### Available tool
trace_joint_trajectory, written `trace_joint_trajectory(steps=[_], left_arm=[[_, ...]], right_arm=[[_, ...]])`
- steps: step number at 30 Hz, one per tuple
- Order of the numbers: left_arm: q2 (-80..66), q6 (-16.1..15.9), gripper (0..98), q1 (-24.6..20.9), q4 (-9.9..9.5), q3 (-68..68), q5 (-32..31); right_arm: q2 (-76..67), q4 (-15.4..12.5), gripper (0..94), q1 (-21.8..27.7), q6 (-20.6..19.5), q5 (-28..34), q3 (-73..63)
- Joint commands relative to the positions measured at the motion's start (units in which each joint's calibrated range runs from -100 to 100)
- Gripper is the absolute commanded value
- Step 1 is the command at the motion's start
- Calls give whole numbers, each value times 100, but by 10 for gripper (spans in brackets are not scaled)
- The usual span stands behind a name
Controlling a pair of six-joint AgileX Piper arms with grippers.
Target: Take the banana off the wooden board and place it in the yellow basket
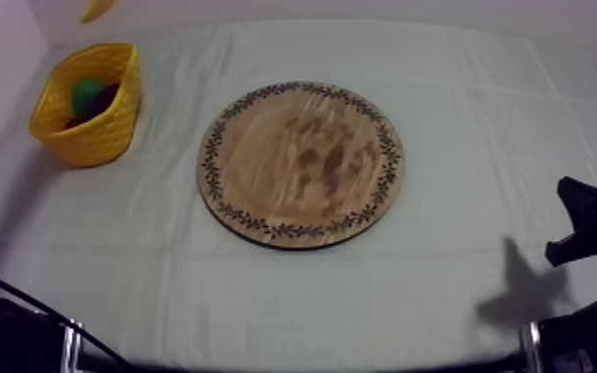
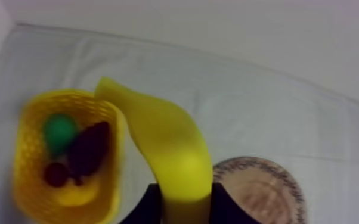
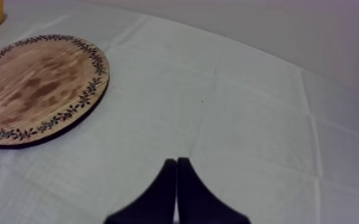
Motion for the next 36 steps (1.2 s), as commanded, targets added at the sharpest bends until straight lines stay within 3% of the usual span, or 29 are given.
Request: trace_joint_trajectory(steps=[1, 5, 10, 17, 19, 23, 27, 31, 36], left_arm=[[-113, -258, 172, -335, -8, 282, -39], [-173, -451, 174, -635, -16, 721, -184], [-177, -466, 198, -872, -1, 1438, -567], [-5, -516, 283, -1041, 201, 2116, -1168], [22, -555, 375, -1068, 274, 2269, -1290], [-16, -599, 652, -1112, 375, 2590, -1424], [-176, -659, 781, -1143, 408, 2711, -1450], [-491, -679, 786, -1118, 418, 2704, -1440], [-1144, -675, 715, -1023, 405, 2719, -1436]], right_arm=[[0, 1, 3, 1, 2, 3, -3], [0, 1, 3, 1, 2, 3, -3], [0, 1, 3, 1, 2, 3, -3], [0, 1, 3, 1, 2, 3, -3], [0, 1, 3, 1, 2, 3, -3], [0, 1, 3, 1, 2, 3, -3], [0, 1, 3, 1, 2, 3, -3], [0, 1, 3, 1, 2, 3, -3], [0, 1, 3, 1, 2, 3, -3]])
